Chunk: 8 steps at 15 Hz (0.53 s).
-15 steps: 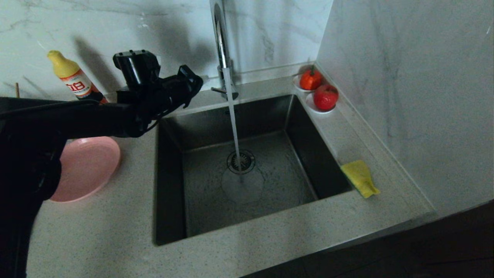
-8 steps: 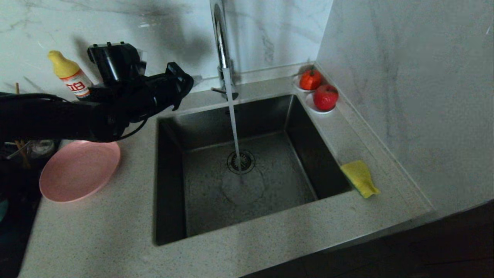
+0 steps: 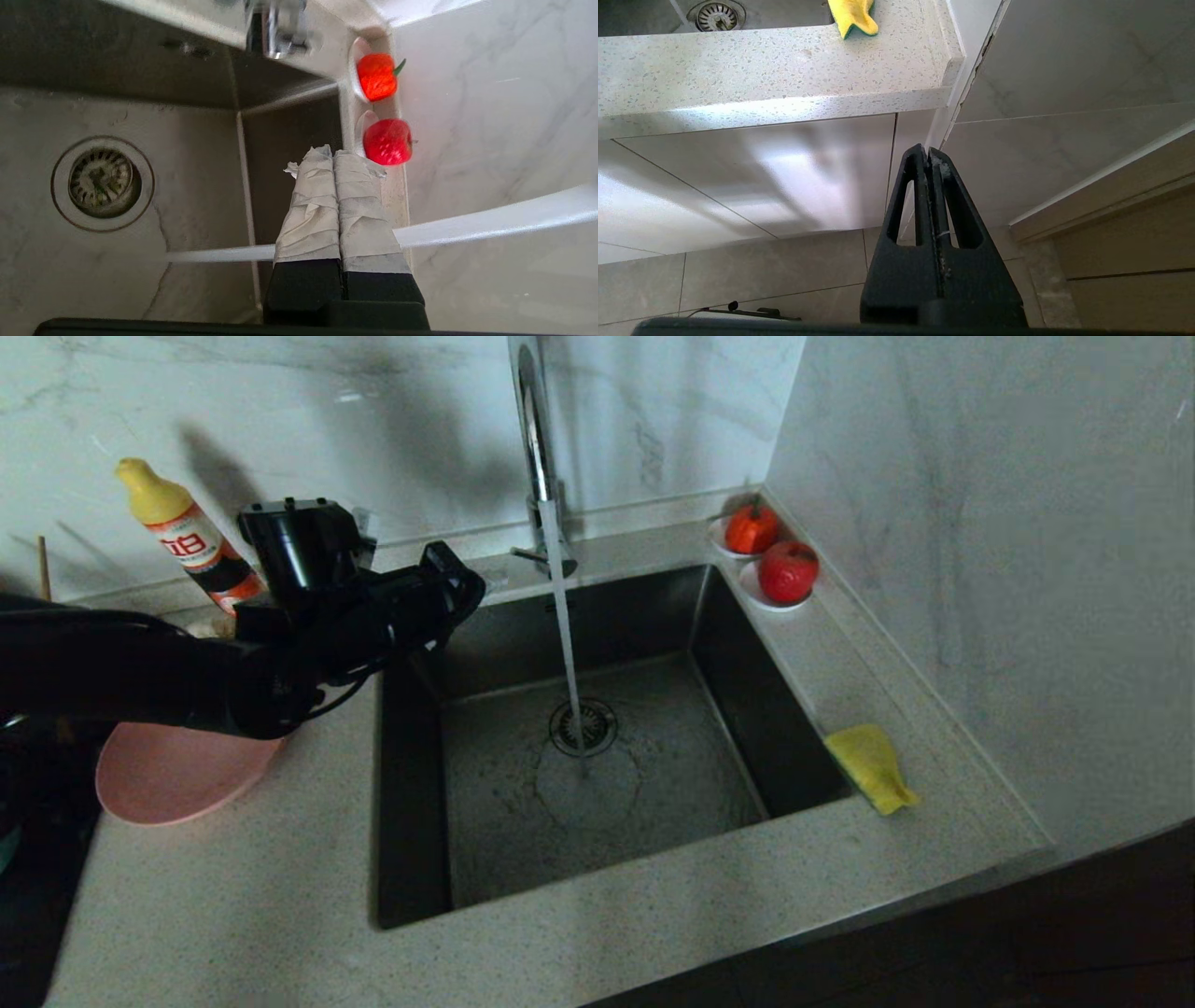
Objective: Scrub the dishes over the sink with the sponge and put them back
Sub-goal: Turn off the faucet
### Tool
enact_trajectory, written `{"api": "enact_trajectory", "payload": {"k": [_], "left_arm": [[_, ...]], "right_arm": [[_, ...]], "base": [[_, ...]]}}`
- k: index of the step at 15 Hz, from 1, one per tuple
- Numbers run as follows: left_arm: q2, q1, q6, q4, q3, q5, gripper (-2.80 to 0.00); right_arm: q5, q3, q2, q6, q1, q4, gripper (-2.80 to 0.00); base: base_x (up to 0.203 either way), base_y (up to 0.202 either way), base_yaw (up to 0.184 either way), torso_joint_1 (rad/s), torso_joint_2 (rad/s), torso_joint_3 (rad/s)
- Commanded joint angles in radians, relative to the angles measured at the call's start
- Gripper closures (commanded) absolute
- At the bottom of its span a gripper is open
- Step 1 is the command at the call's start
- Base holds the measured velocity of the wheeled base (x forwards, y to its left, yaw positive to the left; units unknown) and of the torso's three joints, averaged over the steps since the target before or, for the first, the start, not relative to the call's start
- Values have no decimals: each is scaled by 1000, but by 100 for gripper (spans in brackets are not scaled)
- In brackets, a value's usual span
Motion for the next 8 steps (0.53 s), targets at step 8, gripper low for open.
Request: {"api": "enact_trajectory", "payload": {"k": [8], "left_arm": [[83, -6, -5, -6, -51, 5, 0]], "right_arm": [[0, 0, 1, 1, 0, 0, 0]], "base": [[0, 0, 0, 0, 0, 0]]}}
